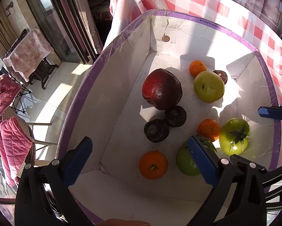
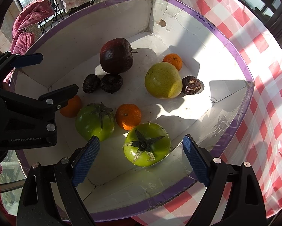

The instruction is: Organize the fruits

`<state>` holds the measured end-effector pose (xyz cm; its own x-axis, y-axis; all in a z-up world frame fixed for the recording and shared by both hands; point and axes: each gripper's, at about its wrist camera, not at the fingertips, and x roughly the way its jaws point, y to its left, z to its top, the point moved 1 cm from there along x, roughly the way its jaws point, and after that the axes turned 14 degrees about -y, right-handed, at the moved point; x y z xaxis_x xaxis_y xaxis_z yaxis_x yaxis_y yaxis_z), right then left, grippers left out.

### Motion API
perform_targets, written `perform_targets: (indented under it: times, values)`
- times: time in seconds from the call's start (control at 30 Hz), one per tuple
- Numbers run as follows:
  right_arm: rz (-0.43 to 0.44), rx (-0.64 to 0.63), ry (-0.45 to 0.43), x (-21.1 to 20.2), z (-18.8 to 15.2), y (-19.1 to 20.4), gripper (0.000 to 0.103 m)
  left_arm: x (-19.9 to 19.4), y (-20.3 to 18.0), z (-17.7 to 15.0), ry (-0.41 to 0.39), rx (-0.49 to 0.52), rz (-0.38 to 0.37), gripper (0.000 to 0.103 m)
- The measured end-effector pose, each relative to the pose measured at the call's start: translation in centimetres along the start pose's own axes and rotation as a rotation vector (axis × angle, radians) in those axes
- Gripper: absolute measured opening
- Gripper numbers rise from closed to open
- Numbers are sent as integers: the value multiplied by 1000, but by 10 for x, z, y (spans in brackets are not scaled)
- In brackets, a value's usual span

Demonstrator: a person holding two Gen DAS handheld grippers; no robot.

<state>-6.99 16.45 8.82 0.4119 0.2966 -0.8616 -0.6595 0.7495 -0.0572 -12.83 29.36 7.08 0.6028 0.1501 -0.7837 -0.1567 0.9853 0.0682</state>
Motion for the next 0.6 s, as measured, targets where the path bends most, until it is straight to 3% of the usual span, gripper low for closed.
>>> perform_targets:
  times: [0.3,0.4,0.6]
  values:
    - [2,-6,-6,-1,-2,0,87,-1,4,1,7,-6,32,101]
    - [8,-5,-10,-2,-2,-1,87,-1,6,4,12,12,93,101]
    - [24,4,-24,-4,-2,-2,87,-2,7,5,74,10,120,101]
